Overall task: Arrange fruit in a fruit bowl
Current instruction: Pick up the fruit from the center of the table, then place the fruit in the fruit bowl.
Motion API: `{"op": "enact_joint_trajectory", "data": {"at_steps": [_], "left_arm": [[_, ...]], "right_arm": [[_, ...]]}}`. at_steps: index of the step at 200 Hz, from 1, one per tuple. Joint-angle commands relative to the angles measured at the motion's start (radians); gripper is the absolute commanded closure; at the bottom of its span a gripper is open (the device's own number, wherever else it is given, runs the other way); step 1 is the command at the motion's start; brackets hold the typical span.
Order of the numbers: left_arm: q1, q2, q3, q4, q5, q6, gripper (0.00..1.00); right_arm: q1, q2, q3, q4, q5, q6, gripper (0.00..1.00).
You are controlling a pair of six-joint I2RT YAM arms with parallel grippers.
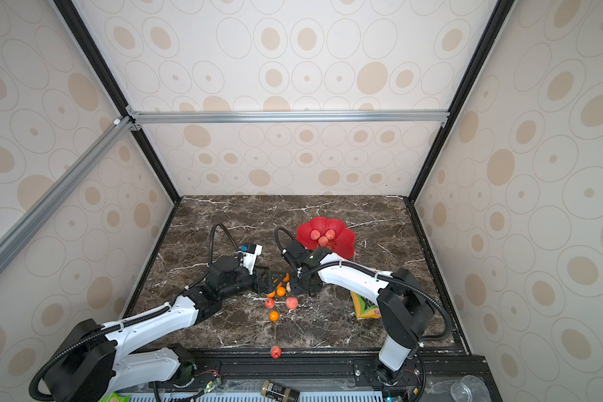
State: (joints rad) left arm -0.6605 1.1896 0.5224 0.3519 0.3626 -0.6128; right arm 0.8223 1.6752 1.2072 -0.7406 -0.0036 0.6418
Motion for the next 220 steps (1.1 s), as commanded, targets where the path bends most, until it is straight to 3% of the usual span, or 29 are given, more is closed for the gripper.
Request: {"op": "enact_joint_trajectory", "data": {"at_steps": [1, 112, 220], "left_arm": [[-0.010, 0.011, 0.037, 0.035, 0.014, 0.019, 0.01], [-0.011, 0.098, 0.093, 0.071, 0.017, 0.033, 0.01], [-0.012, 0.329, 0.297, 0.105, 0.024, 0.079, 0.01]], "right_arm": [[-0.015, -0.030, 0.007, -0.034, 0.007, -0.005, 0.58], [-0.107, -0.084, -0.003, -0.045, 0.010, -0.038, 0.58], [-0.333, -0.035, 0.069, -0.040, -0.016, -0.146, 0.59]]}}
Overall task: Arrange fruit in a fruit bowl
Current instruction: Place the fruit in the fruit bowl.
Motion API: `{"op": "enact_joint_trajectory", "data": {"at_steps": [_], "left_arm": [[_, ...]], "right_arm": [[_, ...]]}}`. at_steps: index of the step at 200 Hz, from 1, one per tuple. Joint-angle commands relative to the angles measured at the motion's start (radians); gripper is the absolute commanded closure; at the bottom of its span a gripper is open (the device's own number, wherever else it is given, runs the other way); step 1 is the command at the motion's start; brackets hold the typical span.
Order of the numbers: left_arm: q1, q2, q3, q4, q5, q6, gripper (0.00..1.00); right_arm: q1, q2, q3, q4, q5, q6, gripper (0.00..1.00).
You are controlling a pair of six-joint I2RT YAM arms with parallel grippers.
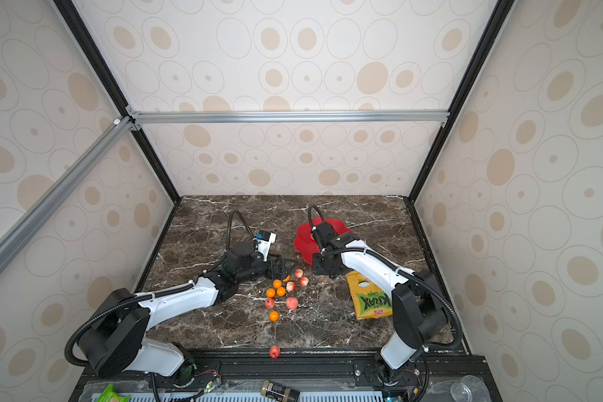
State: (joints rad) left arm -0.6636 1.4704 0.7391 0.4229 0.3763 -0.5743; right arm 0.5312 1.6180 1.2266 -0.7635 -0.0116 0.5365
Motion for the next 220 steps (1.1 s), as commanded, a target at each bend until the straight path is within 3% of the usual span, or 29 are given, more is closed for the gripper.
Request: {"op": "enact_joint_trajectory", "data": {"at_steps": [1, 121, 220], "left_arm": [[-0.009, 0.051, 0.083, 0.035, 0.010, 0.040, 0.01], [-0.009, 0.359, 0.406, -0.010, 0.053, 0.093, 0.01], [-0.009, 0.428, 0.466, -0.020, 0.058, 0.090, 0.01]], "right_arm": [[-0.044, 0.023, 0.050, -0.017, -0.009, -0.042, 0.59], [-0.244, 0.334, 0.361, -0.067, -0.040, -0.184, 0.59], [-0.298, 0.512, 0.490, -0.065, -0.074, -0.235, 0.58]]}}
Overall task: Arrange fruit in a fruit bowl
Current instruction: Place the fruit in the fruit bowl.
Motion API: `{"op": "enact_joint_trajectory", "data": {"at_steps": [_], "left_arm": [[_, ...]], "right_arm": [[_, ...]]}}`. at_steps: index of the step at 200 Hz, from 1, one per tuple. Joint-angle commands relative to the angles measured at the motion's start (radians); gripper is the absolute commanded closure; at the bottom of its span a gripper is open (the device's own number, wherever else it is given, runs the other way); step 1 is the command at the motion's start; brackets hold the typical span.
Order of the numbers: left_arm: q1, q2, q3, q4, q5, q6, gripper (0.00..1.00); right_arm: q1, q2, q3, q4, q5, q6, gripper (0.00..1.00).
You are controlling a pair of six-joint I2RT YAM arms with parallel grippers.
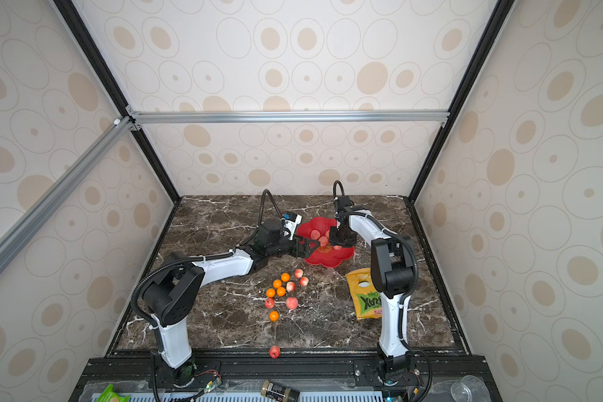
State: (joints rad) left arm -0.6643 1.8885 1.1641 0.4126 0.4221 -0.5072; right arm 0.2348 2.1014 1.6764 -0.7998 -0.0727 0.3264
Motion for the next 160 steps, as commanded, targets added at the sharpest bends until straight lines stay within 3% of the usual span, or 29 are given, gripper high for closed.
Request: {"op": "enact_joint_trajectory", "data": {"at_steps": [1, 160], "left_arm": [[-0.009, 0.009, 0.041, -0.010, 0.012, 0.023, 0.01], [-0.008, 0.018, 0.048, -0.023, 0.017, 0.027, 0.01]], "right_arm": [[-0.002, 0.031, 0.041, -0.029, -0.013, -0.025, 0.58], [-0.003, 0.135, 0.132, -0.050, -0.020, -0.031, 0.53]]}}
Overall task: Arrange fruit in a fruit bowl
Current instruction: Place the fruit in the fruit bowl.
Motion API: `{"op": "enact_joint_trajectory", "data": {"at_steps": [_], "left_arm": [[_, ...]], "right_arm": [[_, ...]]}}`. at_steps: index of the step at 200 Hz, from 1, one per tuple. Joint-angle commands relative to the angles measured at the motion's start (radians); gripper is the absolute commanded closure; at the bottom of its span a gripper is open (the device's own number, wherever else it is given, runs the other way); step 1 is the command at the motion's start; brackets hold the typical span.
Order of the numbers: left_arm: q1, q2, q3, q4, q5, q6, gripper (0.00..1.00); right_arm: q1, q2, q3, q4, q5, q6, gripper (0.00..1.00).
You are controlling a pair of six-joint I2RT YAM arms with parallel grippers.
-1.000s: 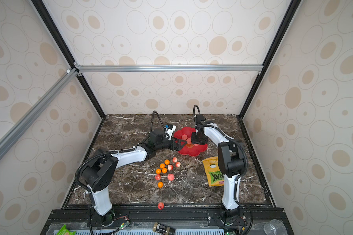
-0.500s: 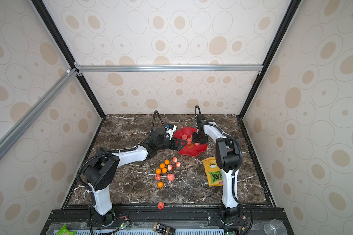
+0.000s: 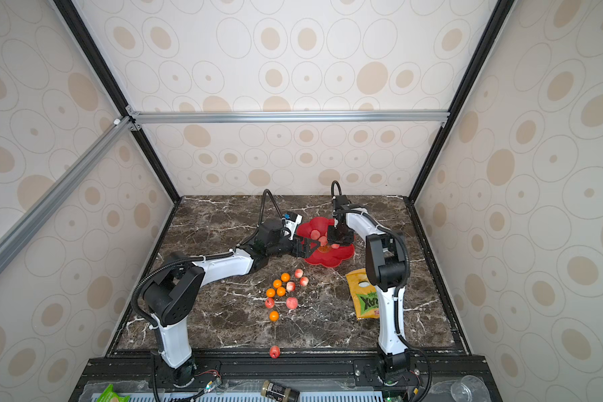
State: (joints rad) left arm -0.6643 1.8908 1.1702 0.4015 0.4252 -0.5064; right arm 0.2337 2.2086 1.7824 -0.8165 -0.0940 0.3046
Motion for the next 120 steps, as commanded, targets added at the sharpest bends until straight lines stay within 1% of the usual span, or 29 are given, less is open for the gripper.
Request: {"op": "enact_joint_trajectory", "data": {"at_steps": [1, 66, 120], "left_arm": [[-0.009, 0.016, 0.042, -0.012, 0.014, 0.026, 0.01], [-0.009, 0.010, 0.031, -0.014, 0.009, 0.028, 0.01], [-0.009, 0.001, 0.030, -0.019, 0.008, 0.030, 0.01]], "right_arm": [[-0.002, 0.029, 0.026, -0.032, 0.001, -0.009, 0.53], [-0.002, 0.032, 0.028, -0.039, 0.004, -0.006, 0.51], [-0.002, 0.018, 0.029, -0.044, 0.007, -0.008, 0.46]]}}
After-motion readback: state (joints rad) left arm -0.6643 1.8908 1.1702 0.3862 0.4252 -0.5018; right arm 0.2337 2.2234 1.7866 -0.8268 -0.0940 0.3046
